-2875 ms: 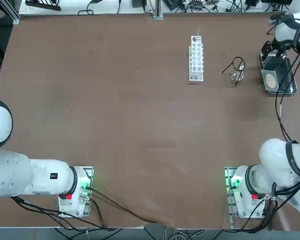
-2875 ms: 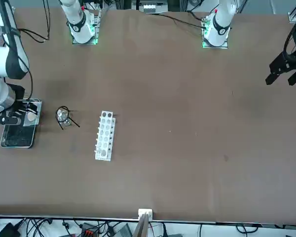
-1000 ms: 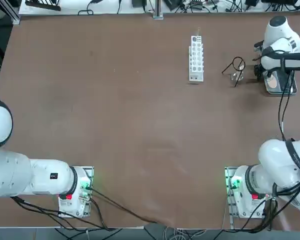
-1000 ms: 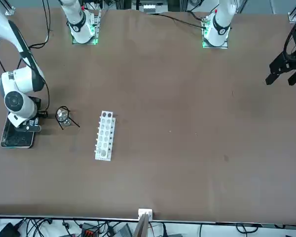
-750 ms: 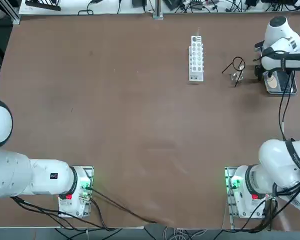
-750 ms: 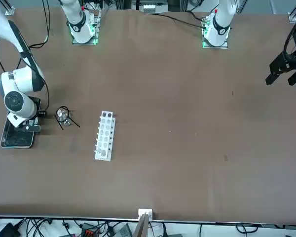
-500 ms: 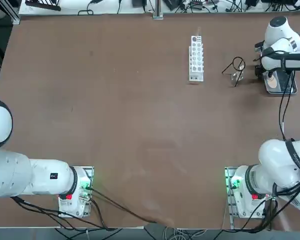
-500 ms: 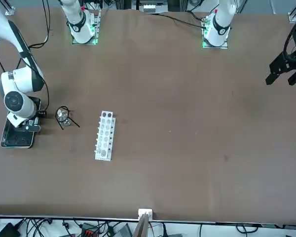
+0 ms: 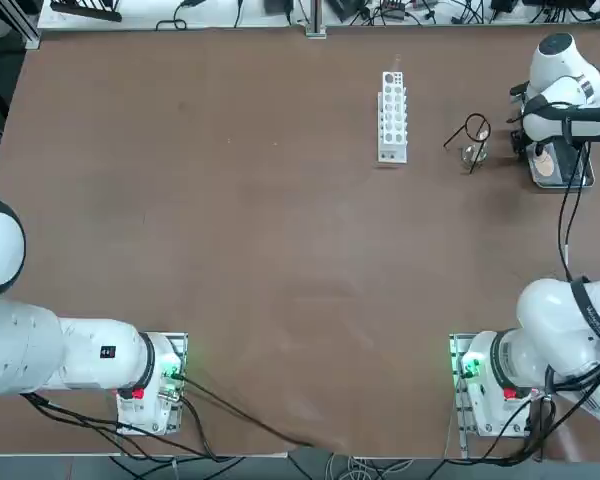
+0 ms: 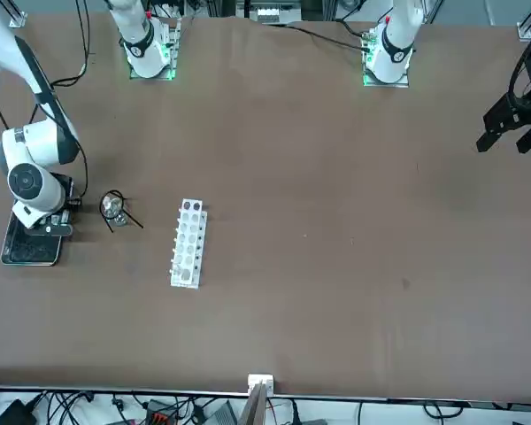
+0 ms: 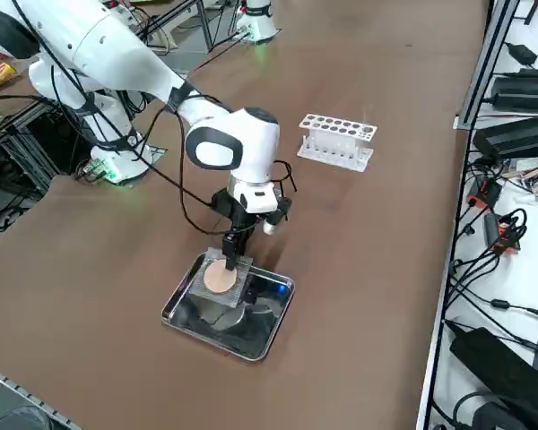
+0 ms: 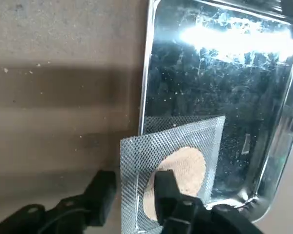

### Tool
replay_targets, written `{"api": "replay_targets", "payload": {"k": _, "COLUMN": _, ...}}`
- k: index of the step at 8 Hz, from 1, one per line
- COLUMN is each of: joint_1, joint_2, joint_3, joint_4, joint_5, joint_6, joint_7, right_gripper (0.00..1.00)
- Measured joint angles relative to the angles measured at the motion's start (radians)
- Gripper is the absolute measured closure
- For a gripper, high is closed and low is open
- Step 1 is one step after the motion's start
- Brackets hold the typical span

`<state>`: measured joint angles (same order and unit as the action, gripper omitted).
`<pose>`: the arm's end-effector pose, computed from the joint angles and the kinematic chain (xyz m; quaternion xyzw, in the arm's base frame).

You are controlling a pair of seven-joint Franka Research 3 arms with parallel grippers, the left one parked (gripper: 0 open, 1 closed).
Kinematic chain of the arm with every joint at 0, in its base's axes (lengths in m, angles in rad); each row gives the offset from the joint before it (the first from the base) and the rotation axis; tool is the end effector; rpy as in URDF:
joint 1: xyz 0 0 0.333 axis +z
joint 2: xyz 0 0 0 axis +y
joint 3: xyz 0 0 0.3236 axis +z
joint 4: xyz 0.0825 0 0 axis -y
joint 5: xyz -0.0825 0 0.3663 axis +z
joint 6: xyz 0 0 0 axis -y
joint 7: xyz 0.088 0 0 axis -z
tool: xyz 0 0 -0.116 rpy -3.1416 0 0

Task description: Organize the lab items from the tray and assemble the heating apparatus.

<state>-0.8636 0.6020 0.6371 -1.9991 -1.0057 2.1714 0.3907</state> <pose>0.5491 -0.1728 0.2000 0.9771 0.0172 -0.0783 0.1973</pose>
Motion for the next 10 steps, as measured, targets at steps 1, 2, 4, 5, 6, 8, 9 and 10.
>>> {"api": "replay_targets", "payload": {"k": 1, "joint_1": 0.0, "joint_2": 0.001, "joint_3": 0.0, "joint_4": 0.0, "joint_5": 0.0, "joint_6": 0.0, "joint_7": 0.018, "right_gripper": 0.53}}
{"api": "replay_targets", "payload": {"k": 2, "joint_1": 0.0, "joint_2": 0.004, "joint_3": 0.0, "joint_4": 0.0, "joint_5": 0.0, "joint_6": 0.0, "joint_7": 0.032, "right_gripper": 0.64}}
{"api": "replay_targets", "payload": {"k": 4, "joint_1": 0.0, "joint_2": 0.004, "joint_3": 0.0, "joint_4": 0.0, "joint_5": 0.0, "joint_6": 0.0, "joint_7": 0.038, "right_gripper": 0.71}}
{"api": "replay_targets", "payload": {"k": 5, "joint_1": 0.001, "joint_2": 0.004, "joint_3": 0.0, "joint_4": 0.001, "joint_5": 0.0, "joint_6": -0.001, "joint_7": 0.039, "right_gripper": 0.75}}
{"api": "replay_targets", "payload": {"k": 6, "joint_1": 0.002, "joint_2": 0.003, "joint_3": 0.001, "joint_4": 0.002, "joint_5": 0.0, "joint_6": -0.001, "joint_7": 0.041, "right_gripper": 0.76}}
{"api": "replay_targets", "payload": {"k": 8, "joint_1": 0.004, "joint_2": 0.003, "joint_3": 0.003, "joint_4": 0.006, "joint_5": 0.0, "joint_6": -0.001, "joint_7": 0.043, "right_gripper": 0.78}}
{"api": "replay_targets", "payload": {"k": 9, "joint_1": 0.005, "joint_2": 0.003, "joint_3": 0.003, "joint_4": 0.009, "joint_5": 0.0, "joint_6": -0.001, "joint_7": 0.044, "right_gripper": 0.79}}
{"api": "replay_targets", "payload": {"k": 10, "joint_1": 0.005, "joint_2": 0.003, "joint_3": 0.004, "joint_4": 0.012, "joint_5": 0.0, "joint_6": -0.001, "joint_7": 0.045, "right_gripper": 0.82}}
